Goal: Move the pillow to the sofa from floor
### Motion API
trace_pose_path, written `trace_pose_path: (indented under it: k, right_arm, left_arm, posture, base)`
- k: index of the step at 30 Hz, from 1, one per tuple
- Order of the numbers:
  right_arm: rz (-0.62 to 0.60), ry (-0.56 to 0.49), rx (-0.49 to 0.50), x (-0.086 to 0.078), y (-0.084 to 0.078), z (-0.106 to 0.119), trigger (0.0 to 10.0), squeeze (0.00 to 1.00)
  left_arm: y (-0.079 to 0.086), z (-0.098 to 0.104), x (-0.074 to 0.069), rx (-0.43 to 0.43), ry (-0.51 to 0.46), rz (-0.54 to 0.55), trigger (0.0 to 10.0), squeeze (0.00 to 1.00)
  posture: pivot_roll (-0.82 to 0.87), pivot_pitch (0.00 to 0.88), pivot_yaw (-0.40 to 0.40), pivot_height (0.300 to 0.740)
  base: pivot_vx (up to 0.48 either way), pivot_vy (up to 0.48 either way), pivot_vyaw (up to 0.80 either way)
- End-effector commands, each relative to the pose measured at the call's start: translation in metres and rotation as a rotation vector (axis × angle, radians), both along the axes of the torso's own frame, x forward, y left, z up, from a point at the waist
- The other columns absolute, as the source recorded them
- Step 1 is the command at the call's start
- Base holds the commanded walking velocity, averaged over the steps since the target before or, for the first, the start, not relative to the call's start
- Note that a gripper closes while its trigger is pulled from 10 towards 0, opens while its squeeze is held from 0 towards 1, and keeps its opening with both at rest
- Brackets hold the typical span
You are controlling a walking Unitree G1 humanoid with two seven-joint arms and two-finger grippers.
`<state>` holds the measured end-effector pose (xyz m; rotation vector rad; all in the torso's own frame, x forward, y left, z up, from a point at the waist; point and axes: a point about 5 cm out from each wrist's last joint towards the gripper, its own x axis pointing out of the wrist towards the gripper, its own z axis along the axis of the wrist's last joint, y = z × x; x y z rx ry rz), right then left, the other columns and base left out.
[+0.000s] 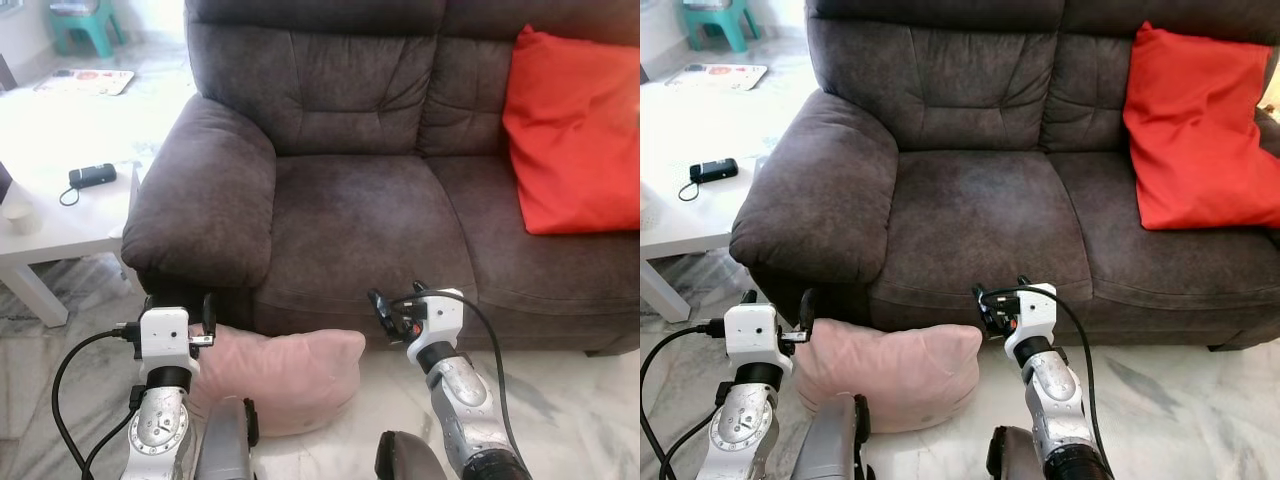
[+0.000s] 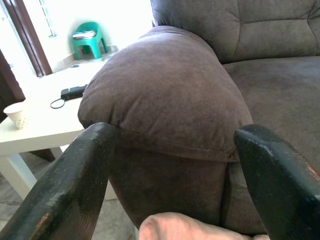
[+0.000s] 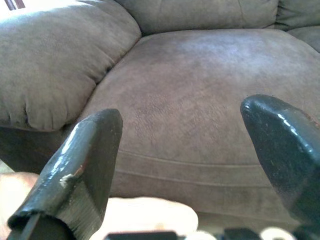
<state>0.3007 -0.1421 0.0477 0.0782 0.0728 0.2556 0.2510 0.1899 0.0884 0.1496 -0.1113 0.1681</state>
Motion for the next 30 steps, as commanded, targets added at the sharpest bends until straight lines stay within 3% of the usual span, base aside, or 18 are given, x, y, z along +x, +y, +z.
trace_pose_path:
  k: [1,10,30]
  right_arm:
    - [0.001,-0.010,-0.004,0.0014,-0.0003,0.0032,10.0,0.00]
    - [0.007,-0.007,-0.006,0.0018,0.0016,0.0026,10.0,0.00]
    - [0.045,-0.023,-0.030,-0.0010,0.0043,0.0020,10.0,0.00]
  left_arm:
    - [-0.0020,-0.0015,-0.0002,-0.015,0.007,-0.009,10.0,0.00]
    - [-0.0020,-0.0020,0.0001,-0.016,0.011,-0.010,10.0,0.00]
    - [-0.0028,-0.0035,0.0005,-0.015,0.025,-0.017,10.0,0.00]
  posture:
    - [0.08,0.068,-0.055,0.564]
    - [0.08,0.071,-0.056,0.511]
    - [0.09,0.076,-0.055,0.511]
  base:
    - [0.000,0.000,0.00]
    - [0.000,0.000,0.00]
    - [0.000,0.000,0.06]
